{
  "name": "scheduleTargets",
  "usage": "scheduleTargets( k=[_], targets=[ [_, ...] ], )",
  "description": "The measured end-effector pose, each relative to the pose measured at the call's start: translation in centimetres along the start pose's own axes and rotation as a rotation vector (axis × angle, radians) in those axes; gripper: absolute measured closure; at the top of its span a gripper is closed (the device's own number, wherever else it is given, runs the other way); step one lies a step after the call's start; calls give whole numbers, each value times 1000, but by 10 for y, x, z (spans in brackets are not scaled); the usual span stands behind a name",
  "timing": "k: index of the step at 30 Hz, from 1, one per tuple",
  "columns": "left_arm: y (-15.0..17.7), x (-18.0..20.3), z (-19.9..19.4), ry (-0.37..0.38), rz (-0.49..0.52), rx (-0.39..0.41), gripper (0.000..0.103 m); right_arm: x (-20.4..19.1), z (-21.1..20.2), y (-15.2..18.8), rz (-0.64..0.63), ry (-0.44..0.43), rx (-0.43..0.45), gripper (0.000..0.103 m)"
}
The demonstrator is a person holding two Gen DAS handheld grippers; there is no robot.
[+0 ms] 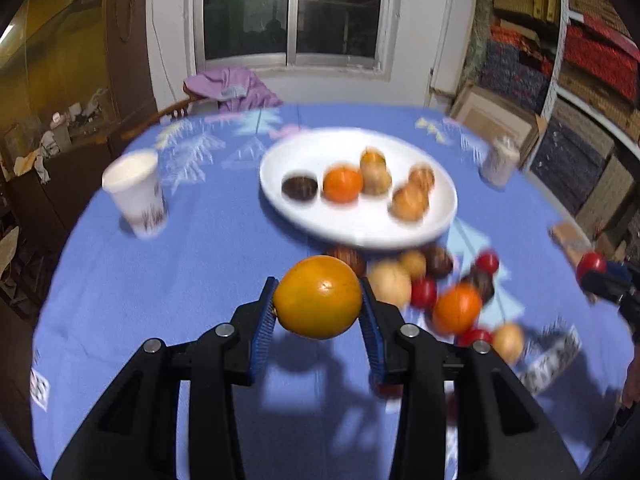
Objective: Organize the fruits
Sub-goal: 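Carry the yellow orange and red plum onto the white plate and open both tools, then move both open tools back over the fruit cluster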
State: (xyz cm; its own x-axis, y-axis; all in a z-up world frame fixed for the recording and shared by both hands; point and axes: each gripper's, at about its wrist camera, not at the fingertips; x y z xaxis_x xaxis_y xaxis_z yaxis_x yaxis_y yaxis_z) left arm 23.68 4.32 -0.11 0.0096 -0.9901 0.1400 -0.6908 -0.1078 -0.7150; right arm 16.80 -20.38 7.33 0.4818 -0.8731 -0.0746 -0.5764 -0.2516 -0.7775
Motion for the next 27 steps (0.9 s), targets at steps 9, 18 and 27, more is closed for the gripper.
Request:
scheduleTargets(
  k=[9, 18, 27],
  targets=[
    [-61, 22, 73, -3, -53, -44, 64, 50, 108, -96, 197, -26, 4, 74],
    [-49, 24, 118, -20, 3, -103, 64, 65, 208, -91, 235, -18, -113, 74],
    [-46, 19, 113, -33, -2, -59, 21, 78, 198, -92, 289, -29, -48, 46]
  ],
)
Point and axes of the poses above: each gripper's, at about its wrist camera, not at the fingertips, and z roughly the way its jaws point, x to its right, y to its underside, and after that the axes turned 7 degrees about -z, right-handed
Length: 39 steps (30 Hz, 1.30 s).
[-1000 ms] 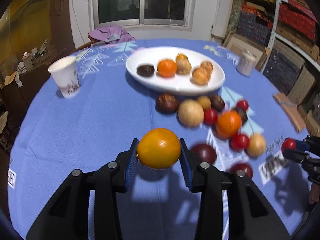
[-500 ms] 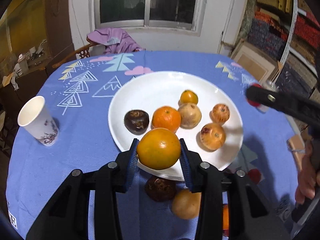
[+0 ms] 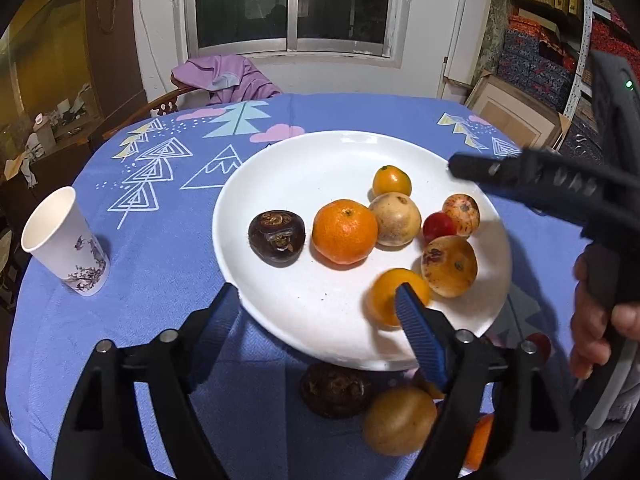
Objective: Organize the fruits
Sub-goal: 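Move both open tools back over the fruit cluster, then grasp a dark red plum with the left tool while the right tool grasps a pale brown pear-like fruit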
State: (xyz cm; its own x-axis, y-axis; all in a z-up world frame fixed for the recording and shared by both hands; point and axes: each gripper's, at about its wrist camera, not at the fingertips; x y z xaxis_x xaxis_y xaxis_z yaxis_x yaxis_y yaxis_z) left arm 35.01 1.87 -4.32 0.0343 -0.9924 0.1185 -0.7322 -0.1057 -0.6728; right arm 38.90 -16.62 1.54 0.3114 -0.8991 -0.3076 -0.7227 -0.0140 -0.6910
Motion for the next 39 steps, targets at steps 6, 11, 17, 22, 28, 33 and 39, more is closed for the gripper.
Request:
scheduleTargets(
  k=[6, 11, 17, 22, 28, 33, 39],
  targets=[
    [12, -12, -28, -56, -10, 60, 12, -8, -64, -8, 45, -55, 93, 29],
    [41, -15, -51, -43, -11, 47, 12, -12, -123, 35, 24, -84, 163, 12],
    [93, 0, -90, -17, 85, 79, 12, 24, -152, 118, 55, 20, 151, 11],
    [128, 7, -106, -39, 120, 101, 12, 47, -172, 134, 158, -12, 192, 10],
    [131, -2, -91, -1, 67, 18, 12, 52, -165, 135, 206, -56, 151, 8],
    [133, 6, -85, 4, 104, 16, 12, 44, -159, 136, 187, -60, 127, 8],
    [136, 23, -78, 14, 175, 2, 12, 41, -156, 136, 177, -52, 114, 8]
  ],
)
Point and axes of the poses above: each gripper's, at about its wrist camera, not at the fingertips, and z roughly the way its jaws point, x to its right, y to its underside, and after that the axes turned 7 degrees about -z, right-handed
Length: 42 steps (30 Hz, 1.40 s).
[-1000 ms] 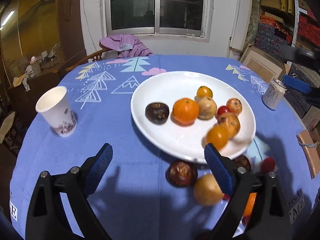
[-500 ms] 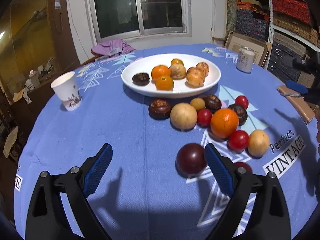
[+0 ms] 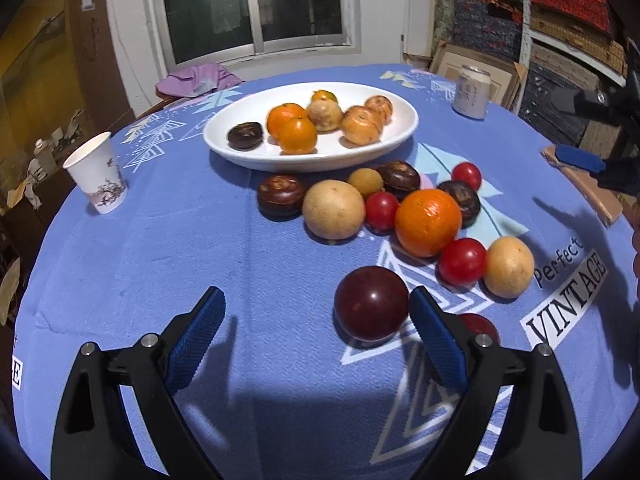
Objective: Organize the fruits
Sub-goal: 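Grasp a dark red plum with the left tool while the right tool grasps a pale brown pear-like fruit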
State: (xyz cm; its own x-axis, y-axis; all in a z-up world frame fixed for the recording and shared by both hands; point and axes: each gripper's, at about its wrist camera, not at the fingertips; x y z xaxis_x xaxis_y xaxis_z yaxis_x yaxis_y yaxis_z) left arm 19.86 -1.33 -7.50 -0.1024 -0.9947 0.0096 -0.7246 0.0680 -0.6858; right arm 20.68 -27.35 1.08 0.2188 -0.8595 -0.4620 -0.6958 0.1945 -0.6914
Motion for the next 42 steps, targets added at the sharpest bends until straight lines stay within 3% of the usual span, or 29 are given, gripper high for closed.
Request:
scheduleTargets(
  k=[4, 10, 16, 25, 27, 33, 38, 42],
  targets=[
    [-1, 2, 1, -5, 3, 7, 12, 2, 0, 0, 5, 5, -3, 8],
    [-6, -4, 14, 102, -51, -54, 34, 3, 2, 1, 10, 16, -13, 8],
    [-10, 2, 19, 171, -48, -51, 54, 4, 4, 2, 8, 24, -21, 8],
    [-12, -2, 26, 263, -115, -80, 59, 1, 10, 4, -9, 33, -39, 8],
    [-12, -2, 26, 257, -115, -79, 64, -1, 11, 4, -19, 37, -40, 8],
    [-7, 5, 16, 185, -58, -69, 65, -9, 10, 6, -72, 29, -46, 8],
    [-8, -15, -7, 20, -71, 17, 65, -33, 7, 26, -231, 53, -67, 9],
    [-11, -43, -2, -24, -180, -16, 65, -62, 11, 55, -441, 118, -96, 20]
  ],
)
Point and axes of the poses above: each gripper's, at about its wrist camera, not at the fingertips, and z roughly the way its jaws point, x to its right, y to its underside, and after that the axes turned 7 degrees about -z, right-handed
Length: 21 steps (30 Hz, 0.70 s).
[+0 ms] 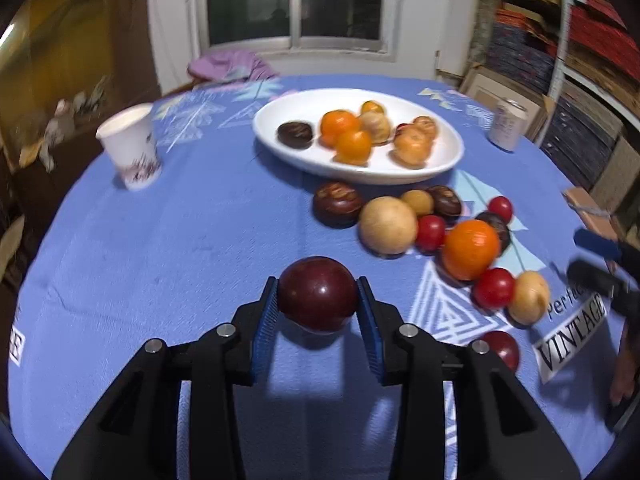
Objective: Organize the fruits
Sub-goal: 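Grasp a dark red plum with the left tool while the right tool grasps a pale brown pear-like fruit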
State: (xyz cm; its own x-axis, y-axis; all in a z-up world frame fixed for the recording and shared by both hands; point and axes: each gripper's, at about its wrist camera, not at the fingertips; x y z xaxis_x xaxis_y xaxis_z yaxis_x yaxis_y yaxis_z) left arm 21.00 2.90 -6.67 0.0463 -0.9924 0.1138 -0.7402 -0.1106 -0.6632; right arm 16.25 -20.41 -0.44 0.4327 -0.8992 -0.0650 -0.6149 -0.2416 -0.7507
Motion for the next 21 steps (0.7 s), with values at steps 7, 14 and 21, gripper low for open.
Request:
scheduleTargets(
  k=[7, 14, 21],
  targets=[
    [1, -2, 12, -16, 3, -45, 65, -35, 13, 6, -186, 16, -71, 39],
    [4, -2, 15, -23, 6, -46, 65, -32, 20, 9, -164, 5, -112, 39],
    [5, 0, 16, -39, 20, -45, 64, -29, 33, 11, -142, -28, -184, 55]
  ],
)
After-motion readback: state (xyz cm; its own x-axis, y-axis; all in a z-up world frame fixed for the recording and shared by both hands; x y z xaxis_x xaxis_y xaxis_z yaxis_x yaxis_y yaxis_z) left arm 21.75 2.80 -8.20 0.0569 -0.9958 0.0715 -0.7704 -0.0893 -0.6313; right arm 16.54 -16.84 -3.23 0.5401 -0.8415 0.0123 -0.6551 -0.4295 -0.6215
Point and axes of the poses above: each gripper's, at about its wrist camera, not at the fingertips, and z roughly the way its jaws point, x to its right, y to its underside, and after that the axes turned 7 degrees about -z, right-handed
